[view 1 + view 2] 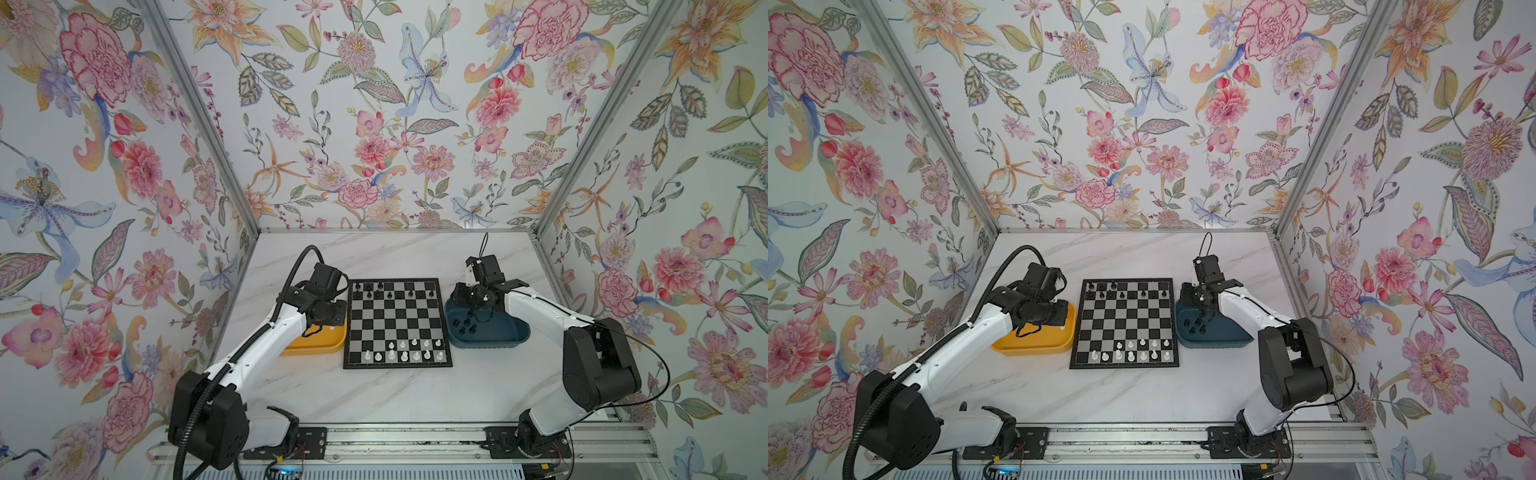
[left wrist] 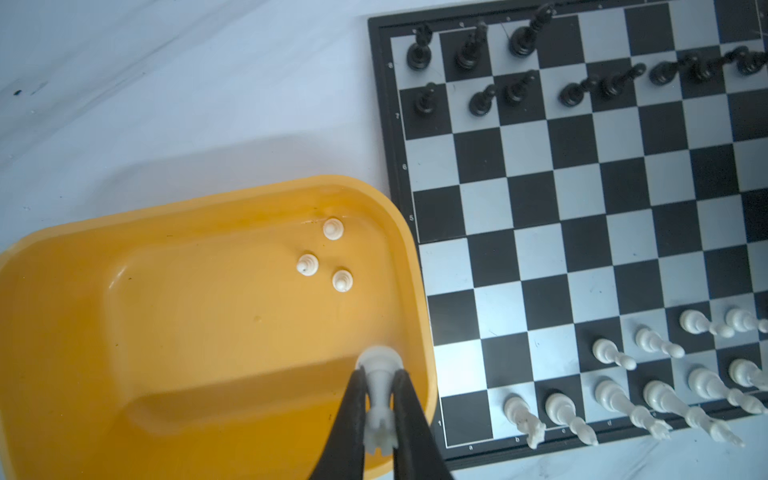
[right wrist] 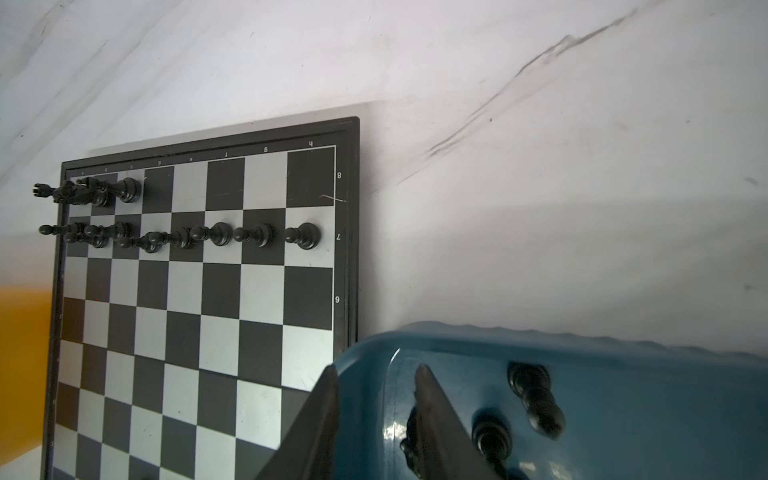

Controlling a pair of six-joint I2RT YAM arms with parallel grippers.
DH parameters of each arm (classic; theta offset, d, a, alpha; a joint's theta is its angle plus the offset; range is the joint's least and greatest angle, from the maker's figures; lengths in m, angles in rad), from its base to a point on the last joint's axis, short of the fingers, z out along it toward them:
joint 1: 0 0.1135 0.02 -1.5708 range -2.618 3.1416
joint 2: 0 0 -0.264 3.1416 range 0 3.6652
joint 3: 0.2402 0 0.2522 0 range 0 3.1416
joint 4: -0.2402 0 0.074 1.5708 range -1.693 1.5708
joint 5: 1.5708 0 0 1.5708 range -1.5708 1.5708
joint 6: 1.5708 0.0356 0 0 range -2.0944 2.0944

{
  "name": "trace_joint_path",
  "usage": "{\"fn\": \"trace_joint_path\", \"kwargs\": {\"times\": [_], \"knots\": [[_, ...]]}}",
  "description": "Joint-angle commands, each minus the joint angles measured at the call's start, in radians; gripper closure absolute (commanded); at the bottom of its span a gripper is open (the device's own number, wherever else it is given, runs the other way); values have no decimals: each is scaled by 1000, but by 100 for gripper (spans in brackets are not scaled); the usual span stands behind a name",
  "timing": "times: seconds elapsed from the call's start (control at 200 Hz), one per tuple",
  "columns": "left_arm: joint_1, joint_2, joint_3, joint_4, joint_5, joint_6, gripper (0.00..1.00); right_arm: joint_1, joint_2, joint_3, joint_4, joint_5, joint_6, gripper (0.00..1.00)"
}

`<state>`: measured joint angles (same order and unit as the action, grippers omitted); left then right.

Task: Set up the chess pieces on the board
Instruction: 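Lift the white piece with the left gripper and carry it over the board's near corner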

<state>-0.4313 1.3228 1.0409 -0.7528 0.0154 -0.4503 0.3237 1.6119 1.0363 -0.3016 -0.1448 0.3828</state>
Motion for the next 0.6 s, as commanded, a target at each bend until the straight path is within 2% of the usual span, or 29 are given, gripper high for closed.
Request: {"fn": "trace_joint_path", "kwargs": {"times": [0.0,0.255,0.591], "knots": [[-49,-40,-19,-60,-14,-51,94,1,-41,-24,20,-13,7,67],[-136,-70,-93,-32,12,-108,92,12,-67,-61,42,-13,11,67],[-229,-14,-143,38,27,-153,91,20,-85,-76,45,-12,6,67]]}}
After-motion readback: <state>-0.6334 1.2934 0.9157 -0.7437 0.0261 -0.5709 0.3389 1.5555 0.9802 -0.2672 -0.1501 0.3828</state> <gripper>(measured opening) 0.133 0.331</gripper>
